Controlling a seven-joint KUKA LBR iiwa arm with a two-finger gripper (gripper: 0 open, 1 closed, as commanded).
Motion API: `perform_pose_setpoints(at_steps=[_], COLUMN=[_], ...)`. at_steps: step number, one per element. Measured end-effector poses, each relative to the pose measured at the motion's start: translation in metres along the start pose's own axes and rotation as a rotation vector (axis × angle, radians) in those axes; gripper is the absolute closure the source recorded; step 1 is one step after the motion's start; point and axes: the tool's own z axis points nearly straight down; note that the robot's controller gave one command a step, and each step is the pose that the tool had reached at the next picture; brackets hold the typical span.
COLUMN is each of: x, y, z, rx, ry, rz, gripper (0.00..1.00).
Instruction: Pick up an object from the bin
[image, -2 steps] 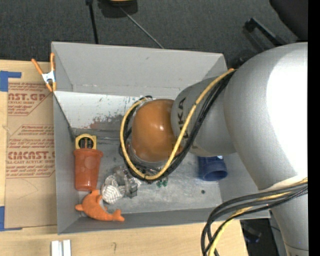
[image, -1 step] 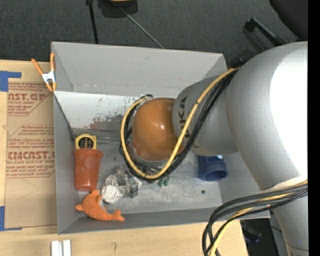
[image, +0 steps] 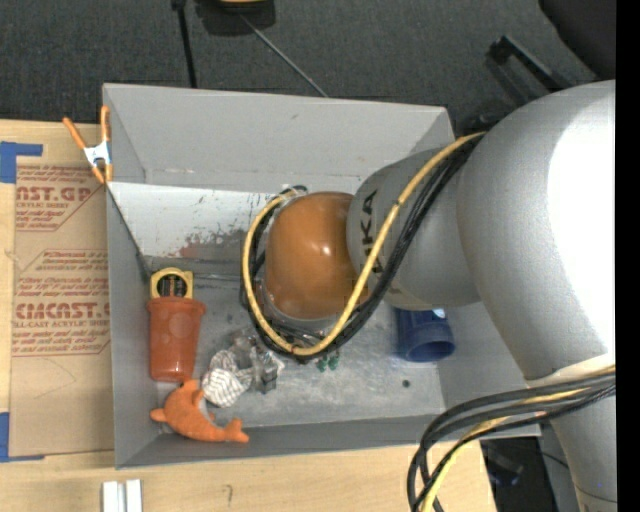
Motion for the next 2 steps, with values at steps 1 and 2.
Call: perform_pose_setpoints(at_steps=[1,2], x=[0.001,0.003], y=[0.000,0.001], z=[-0.008,-0.030], rx=[-0.001,-0.001], ry=[0.005,0.010], rz=[0.000,0.000], gripper=[1.00,1.00])
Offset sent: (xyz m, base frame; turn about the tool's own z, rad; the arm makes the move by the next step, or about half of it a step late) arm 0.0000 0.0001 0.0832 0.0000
